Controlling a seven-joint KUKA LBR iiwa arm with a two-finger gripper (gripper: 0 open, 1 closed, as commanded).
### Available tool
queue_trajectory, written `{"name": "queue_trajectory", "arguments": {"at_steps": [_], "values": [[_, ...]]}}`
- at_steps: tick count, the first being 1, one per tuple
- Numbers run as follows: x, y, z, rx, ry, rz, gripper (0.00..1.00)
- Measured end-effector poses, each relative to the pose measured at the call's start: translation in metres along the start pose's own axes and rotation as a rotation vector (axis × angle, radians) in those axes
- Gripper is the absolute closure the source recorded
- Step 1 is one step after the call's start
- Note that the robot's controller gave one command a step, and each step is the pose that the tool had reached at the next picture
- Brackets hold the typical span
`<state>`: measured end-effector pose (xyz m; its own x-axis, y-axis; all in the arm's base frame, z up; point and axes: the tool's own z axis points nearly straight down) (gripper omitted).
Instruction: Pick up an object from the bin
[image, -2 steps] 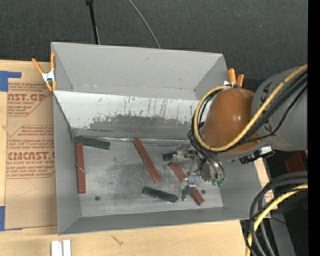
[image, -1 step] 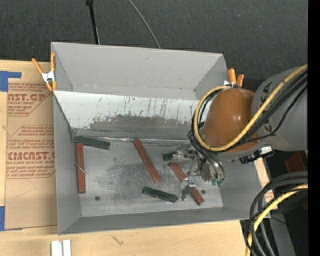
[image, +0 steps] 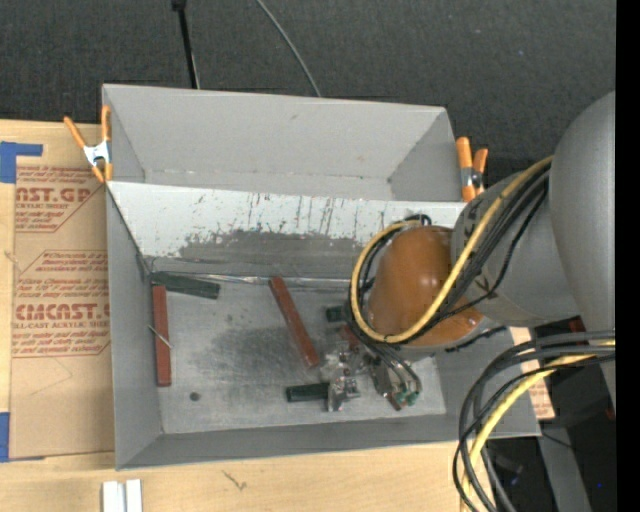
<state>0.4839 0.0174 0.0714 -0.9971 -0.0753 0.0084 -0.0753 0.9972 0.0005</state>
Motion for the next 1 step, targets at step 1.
{"name": "queue_trajectory", "arguments": {"at_steps": [1], "values": [[0.0000, 0.0000, 0.0000, 0.000, 0.000, 0.000, 1.00]]}}
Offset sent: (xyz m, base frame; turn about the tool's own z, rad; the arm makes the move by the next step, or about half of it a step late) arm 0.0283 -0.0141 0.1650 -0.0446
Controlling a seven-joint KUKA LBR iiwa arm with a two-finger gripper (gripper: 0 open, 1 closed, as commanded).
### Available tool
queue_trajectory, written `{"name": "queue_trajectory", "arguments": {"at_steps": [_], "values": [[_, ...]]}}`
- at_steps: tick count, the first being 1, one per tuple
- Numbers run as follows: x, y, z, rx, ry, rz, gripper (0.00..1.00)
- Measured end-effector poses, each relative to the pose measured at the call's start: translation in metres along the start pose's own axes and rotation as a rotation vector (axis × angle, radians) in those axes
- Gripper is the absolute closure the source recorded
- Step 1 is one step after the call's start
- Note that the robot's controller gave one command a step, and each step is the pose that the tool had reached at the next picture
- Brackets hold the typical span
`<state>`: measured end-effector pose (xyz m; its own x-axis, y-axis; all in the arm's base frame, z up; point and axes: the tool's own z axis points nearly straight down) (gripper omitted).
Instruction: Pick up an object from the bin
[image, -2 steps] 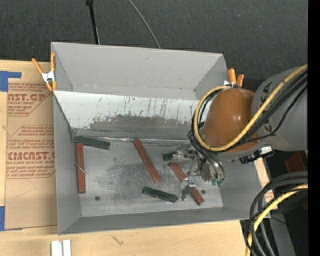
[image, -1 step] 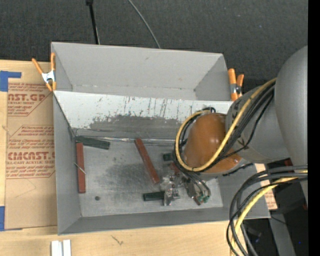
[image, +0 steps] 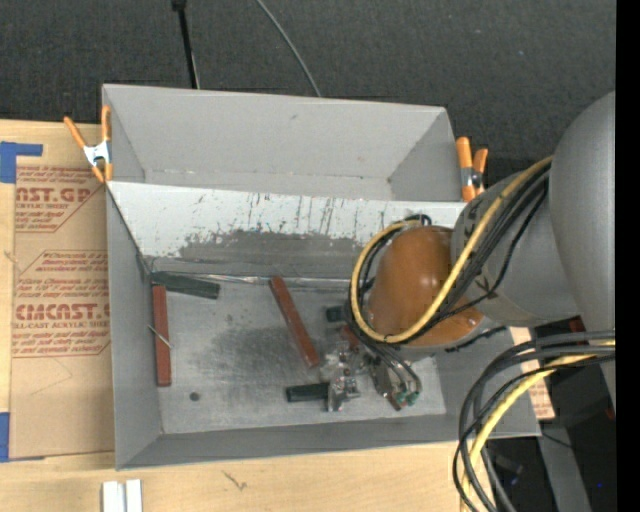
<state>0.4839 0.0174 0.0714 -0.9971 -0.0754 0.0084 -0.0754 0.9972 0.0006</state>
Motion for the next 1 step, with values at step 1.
{"name": "queue_trajectory", "arguments": {"at_steps": [1], "values": [[-0.0272, -0.0158, -0.1663, 0.001, -0.014, -0.044, 1.00]]}}
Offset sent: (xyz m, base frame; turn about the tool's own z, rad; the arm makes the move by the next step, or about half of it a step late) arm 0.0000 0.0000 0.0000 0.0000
